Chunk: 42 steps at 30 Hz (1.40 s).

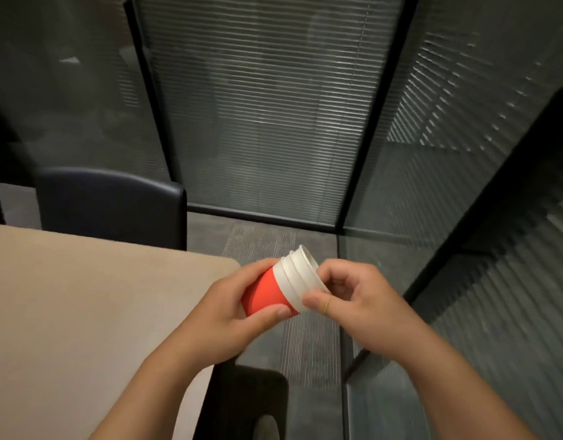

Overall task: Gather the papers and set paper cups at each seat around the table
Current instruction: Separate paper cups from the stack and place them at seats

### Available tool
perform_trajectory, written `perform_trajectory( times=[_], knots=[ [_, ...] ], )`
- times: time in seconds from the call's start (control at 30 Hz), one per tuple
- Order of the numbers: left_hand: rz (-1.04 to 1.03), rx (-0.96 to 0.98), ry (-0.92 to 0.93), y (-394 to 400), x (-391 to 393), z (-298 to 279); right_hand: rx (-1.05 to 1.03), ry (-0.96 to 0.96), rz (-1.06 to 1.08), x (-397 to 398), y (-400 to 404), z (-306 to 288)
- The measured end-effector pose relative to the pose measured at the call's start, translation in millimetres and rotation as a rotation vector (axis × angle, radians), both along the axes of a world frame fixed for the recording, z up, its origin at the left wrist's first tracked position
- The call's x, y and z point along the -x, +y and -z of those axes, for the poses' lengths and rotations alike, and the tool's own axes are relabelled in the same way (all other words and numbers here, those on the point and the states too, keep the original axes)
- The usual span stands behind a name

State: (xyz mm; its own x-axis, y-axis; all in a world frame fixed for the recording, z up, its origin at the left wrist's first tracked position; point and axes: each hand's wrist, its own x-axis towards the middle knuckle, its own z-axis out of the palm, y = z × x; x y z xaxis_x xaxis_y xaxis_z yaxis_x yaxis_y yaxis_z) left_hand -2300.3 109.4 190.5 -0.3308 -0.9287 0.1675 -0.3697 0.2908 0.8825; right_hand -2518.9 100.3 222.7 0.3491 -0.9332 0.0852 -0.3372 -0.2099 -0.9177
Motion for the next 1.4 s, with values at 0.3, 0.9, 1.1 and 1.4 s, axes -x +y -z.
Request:
perform_trajectory(
  times=[0.3,0.9,1.1,1.4],
  knots=[
    [-0.004,-0.018,0.05,-219,0,-17,0.034,-0.013,0.026,-9,-219,-20],
    [-0.663,0.066,-0.036,-546,-110,-26,0.067,-0.044,-0.6,-166,-673,-14],
    [-0.931,0.056,-0.114,-582,-209,-12,0.057,-0.059,-0.883,-304,-746,2],
    [-1.218,-0.013,-0.09,-629,-365,-10,0.117,-0.051,-1.17,-506,-816,-6]
  ],
)
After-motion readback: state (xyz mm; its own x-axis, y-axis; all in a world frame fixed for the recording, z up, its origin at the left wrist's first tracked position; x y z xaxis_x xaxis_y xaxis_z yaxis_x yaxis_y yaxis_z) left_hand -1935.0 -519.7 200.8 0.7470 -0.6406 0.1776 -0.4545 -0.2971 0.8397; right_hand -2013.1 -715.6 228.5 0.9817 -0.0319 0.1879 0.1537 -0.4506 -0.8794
